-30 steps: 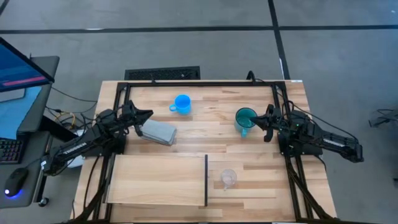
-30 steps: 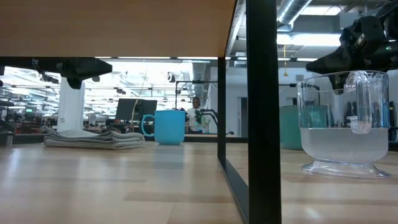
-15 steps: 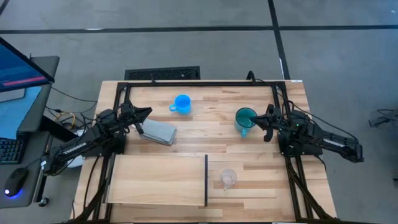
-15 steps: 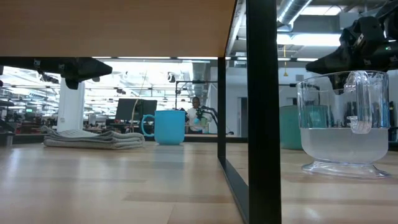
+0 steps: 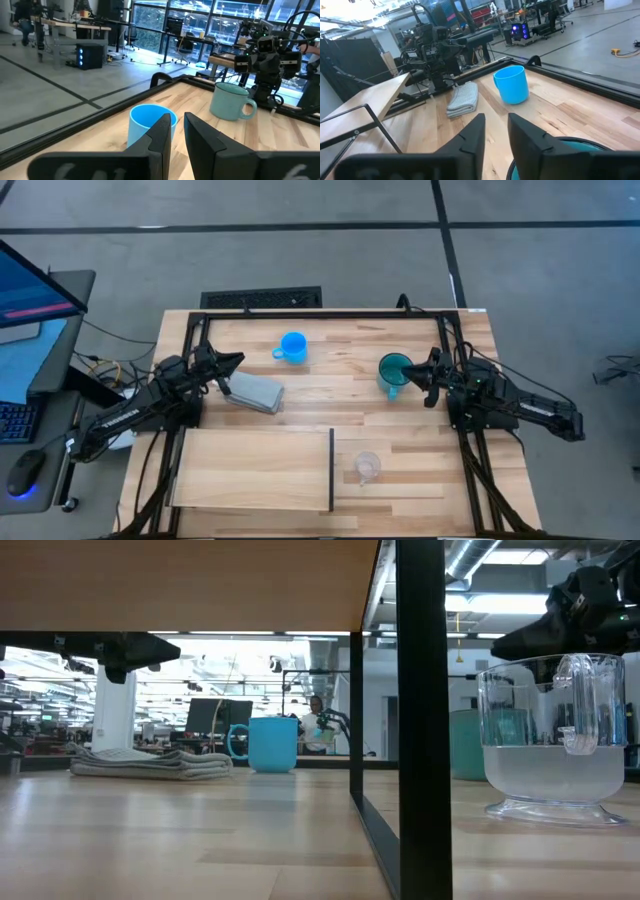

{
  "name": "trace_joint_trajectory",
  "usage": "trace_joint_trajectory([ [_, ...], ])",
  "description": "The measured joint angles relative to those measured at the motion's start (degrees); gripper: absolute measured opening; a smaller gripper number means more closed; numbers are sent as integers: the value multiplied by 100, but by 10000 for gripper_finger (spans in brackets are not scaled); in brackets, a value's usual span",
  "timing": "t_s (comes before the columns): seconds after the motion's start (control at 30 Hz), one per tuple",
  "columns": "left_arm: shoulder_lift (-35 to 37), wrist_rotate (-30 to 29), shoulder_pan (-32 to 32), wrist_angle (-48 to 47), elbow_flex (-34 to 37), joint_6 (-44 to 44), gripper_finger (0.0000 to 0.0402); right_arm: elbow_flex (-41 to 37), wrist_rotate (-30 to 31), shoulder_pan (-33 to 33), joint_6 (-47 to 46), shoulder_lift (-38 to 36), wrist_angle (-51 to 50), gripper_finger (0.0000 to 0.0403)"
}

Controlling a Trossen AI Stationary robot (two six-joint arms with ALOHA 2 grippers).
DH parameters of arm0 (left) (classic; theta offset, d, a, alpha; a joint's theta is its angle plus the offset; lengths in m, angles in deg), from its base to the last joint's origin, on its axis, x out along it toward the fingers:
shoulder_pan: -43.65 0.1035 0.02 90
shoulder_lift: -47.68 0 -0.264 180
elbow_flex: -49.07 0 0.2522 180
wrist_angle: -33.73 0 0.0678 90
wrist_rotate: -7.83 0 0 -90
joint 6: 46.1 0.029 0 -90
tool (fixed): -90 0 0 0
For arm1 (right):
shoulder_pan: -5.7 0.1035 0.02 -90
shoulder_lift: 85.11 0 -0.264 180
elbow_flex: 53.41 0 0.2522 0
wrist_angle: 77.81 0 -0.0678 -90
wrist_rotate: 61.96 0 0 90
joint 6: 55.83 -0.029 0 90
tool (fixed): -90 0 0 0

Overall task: Stack small to large cups/mugs on shelf
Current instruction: Put the green mug on the shelf

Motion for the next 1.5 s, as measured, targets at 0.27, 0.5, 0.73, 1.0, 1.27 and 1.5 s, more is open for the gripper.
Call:
trace_joint_trajectory([
  [0.27,2,0,0,-1,0,0,43,0,-2,0,0,0,0,161],
  [0.5,2,0,0,0,0,2,43,-3,-16,69,-309,0,32,183],
  [0.73,0,0,0,0,0,0,43,-12,421,56,-404,0,1677,178],
  [1.0,0,-94,0,-71,0,0,43,966,200,70,-178,194,1951,154],
  [1.27,0,-109,0,-120,0,0,43,2874,-66,70,1318,1430,784,135],
  [1.5,0,-109,0,-120,0,0,43,4735,-52,70,1857,2995,-1045,132],
])
